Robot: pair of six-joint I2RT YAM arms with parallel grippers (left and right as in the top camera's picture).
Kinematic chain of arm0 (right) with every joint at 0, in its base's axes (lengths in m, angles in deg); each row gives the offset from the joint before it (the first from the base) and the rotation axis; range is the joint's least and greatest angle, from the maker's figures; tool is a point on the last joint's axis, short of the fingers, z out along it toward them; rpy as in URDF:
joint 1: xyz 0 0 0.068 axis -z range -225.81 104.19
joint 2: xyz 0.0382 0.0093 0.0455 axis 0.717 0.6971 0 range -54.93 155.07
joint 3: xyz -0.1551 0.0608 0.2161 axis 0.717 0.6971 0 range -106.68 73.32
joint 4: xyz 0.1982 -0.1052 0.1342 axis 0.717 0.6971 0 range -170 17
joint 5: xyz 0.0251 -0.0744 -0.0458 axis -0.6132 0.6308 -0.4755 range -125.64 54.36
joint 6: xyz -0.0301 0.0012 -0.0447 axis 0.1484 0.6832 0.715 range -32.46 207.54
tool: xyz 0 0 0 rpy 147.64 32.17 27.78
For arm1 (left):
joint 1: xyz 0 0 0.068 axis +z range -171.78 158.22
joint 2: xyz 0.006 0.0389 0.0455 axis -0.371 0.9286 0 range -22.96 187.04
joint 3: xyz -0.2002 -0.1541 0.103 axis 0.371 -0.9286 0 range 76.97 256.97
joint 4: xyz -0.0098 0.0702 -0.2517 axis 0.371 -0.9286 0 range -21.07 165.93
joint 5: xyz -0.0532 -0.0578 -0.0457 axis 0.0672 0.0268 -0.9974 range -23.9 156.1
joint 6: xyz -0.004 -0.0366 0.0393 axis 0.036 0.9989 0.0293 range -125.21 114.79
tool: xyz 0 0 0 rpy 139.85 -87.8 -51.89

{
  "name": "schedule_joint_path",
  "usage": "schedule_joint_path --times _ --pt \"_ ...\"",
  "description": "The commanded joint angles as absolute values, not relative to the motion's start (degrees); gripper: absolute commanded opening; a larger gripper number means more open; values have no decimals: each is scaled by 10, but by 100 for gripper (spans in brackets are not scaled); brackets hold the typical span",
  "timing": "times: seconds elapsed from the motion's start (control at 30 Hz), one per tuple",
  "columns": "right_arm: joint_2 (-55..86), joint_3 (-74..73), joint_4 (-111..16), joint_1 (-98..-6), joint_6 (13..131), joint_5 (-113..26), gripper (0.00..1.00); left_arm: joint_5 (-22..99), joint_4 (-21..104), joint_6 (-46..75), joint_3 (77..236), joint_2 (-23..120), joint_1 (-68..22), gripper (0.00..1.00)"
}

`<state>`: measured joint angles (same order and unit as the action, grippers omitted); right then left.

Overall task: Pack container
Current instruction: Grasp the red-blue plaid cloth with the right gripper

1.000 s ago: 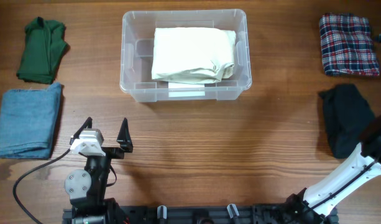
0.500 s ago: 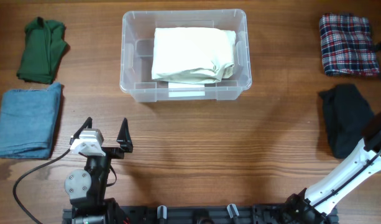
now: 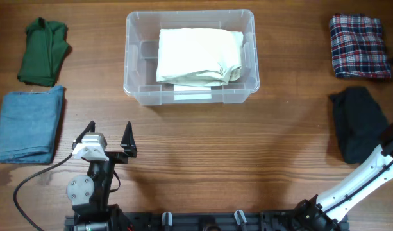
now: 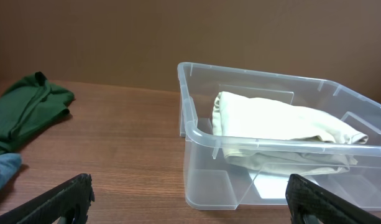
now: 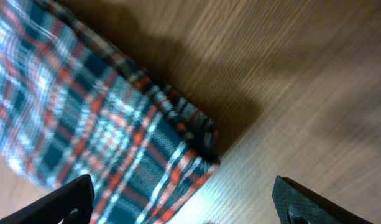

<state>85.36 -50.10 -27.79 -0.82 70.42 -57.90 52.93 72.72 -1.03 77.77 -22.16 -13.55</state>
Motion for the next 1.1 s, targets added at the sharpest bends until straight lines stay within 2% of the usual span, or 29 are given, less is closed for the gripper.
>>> schedule_joint_path --times 0.0,0.57,1.07 --pt "882 -499 -295 -10 750 -626 93 535 727 -3 773 -226 -133 100" --pt "961 -496 -359 -18 771 -694 91 535 727 -3 773 -226 -133 100" --pt "1005 -496 -389 -42 771 -704 83 535 727 -3 773 -226 -133 100"
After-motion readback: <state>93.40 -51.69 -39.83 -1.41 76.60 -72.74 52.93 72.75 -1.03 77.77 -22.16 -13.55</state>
